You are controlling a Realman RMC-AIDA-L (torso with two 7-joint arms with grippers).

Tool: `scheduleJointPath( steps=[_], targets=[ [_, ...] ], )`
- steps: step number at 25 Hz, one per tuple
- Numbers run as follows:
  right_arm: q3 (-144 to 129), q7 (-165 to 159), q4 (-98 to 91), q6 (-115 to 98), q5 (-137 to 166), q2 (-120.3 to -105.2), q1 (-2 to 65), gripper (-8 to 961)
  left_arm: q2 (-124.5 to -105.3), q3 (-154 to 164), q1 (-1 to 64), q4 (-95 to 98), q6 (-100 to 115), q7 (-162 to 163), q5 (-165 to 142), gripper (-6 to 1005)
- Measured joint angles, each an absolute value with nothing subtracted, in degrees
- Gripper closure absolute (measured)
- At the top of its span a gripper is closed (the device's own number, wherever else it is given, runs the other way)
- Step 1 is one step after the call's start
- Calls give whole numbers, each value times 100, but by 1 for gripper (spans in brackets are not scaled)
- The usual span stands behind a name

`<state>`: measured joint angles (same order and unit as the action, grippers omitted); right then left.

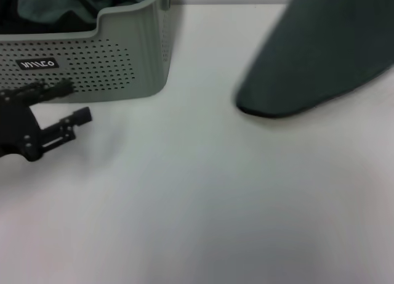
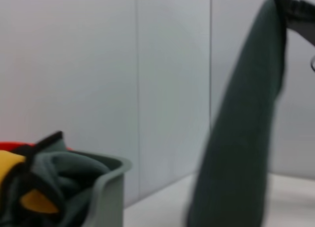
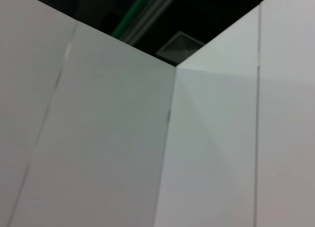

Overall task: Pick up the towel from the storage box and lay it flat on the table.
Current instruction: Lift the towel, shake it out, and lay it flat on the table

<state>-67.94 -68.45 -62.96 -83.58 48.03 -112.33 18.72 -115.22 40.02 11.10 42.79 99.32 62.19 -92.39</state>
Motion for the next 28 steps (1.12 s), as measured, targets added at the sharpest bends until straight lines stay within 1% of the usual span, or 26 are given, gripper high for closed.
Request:
scheduleJointPath(
  steps=[2,4,5,6,7,10,12,14,16,19,28],
  targets=[
    [-6820,-7047,-6402,-8183,5010,-11228,1876,927,-11515,3915,1143,4137,10007,6195,-9182,454],
    [-6866,-7427,-6362,-8014,5490,-11275,2068,927,-11637,3889,1167,4126,10018,6122,-9181,419],
    [-6878,-7566,-6283,-7960,5696,-11305,2190,926,-11721,3881,1192,4135,10004,6061,-9197,420],
    [-6917,-7762,-6133,-7913,5998,-11357,2425,926,-11813,3883,1251,4132,9997,6001,-9226,420],
    [-6971,-7940,-5943,-7880,6297,-11417,2705,925,-11849,3884,1282,4124,9995,5980,-9240,421],
    [-7084,-8335,-5547,-7870,6853,-11497,3388,924,-11970,3933,1438,4063,9996,5958,-9263,422],
    [-7170,-8637,-5256,-7830,7298,-11533,3922,924,-11990,3989,1524,3973,9997,5957,-9253,424],
    [-7188,-8891,-5000,-7795,7704,-11537,4362,923,-11996,4026,1624,3758,9990,5925,-9217,425],
    [-7188,-9034,-4852,-7786,7958,-11534,4581,922,-11996,4008,1639,3635,9980,5876,-9204,426],
    [-7194,-9132,-4785,-7733,8221,-11537,4745,921,-11999,3946,1617,3441,9840,5738,-9191,428],
    [-6880,-9033,-4887,-7626,8219,-11545,4625,918,-12006,3932,1579,3213,9449,5550,-9181,431]
  ],
)
